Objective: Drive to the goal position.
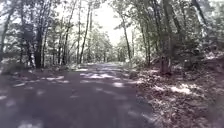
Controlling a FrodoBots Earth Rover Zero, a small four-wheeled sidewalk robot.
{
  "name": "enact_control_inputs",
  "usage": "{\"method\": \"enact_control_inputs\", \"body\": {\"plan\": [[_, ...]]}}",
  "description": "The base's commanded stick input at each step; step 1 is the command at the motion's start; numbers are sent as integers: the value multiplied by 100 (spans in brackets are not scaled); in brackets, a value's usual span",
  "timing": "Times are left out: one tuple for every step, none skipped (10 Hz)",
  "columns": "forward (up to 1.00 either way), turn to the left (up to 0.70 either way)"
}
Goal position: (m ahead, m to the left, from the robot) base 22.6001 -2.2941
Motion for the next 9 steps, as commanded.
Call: {"method": "enact_control_inputs", "body": {"plan": [[45,0],[45,0],[45,0],[45,0],[45,0],[45,0],[45,0],[45,0],[45,0]]}}
